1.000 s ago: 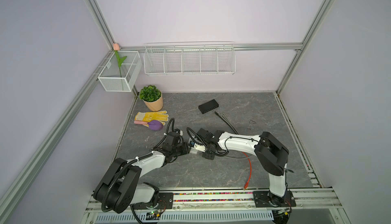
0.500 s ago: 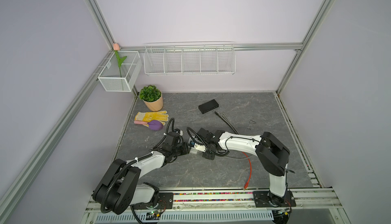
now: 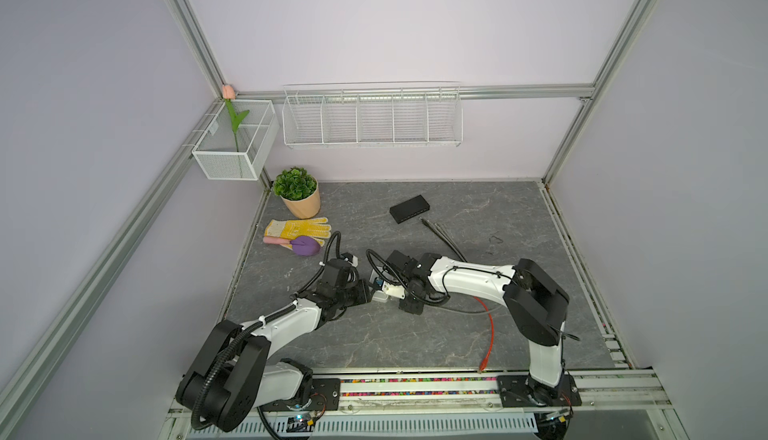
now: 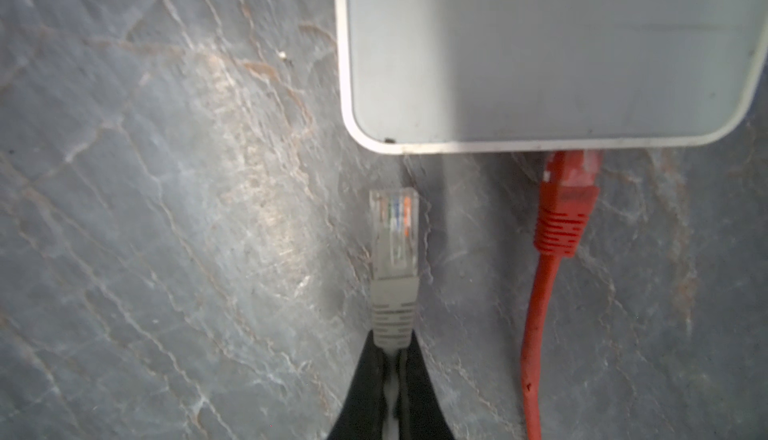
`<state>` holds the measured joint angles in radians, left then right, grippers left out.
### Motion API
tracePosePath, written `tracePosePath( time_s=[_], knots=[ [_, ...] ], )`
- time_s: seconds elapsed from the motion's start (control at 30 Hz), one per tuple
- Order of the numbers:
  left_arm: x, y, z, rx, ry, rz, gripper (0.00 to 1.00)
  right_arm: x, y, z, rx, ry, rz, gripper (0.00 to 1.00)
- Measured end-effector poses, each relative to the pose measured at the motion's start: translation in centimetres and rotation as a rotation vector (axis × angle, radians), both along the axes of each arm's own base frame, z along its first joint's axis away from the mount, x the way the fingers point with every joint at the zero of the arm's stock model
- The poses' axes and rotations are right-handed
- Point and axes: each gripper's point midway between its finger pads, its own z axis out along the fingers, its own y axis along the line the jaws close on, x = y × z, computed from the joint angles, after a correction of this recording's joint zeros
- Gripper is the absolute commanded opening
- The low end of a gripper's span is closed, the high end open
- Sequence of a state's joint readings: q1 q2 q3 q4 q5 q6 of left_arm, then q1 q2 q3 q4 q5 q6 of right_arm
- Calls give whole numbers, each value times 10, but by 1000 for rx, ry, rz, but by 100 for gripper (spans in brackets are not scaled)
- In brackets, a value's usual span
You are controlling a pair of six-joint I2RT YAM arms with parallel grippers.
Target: Insert the plug into the switch port
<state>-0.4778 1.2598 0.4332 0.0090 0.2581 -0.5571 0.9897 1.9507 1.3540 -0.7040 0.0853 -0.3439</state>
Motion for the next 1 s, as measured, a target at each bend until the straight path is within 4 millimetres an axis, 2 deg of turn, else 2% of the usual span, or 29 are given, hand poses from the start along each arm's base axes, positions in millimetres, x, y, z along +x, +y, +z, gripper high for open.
tracePosePath(
  time_s=[0.13, 0.2, 0.3, 0.43, 0.57, 0.7, 1.0],
  knots=[
    [-3, 2, 22, -16, -51, -3, 51, 2, -3, 4, 7, 5, -11, 6],
    [-5, 4, 38, -33, -94, -2, 52, 5, -5, 14, 39, 6, -25, 7],
    [-8, 5, 72, -87, -188, -5, 52, 10, -10, 42, 119, 0, -48, 6],
    [-21, -2, 126, -223, -354, -59, 54, 8, -13, 93, 272, -15, -55, 7],
    [-36, -8, 159, -317, -436, -120, 54, -4, -9, 128, 391, -9, -24, 6],
    [-48, -20, 169, -370, -448, -193, 55, -16, -5, 141, 453, 27, 5, 6],
    [-63, -47, 174, -432, -431, -304, 55, -30, 0, 152, 513, 85, 40, 7]
  ],
)
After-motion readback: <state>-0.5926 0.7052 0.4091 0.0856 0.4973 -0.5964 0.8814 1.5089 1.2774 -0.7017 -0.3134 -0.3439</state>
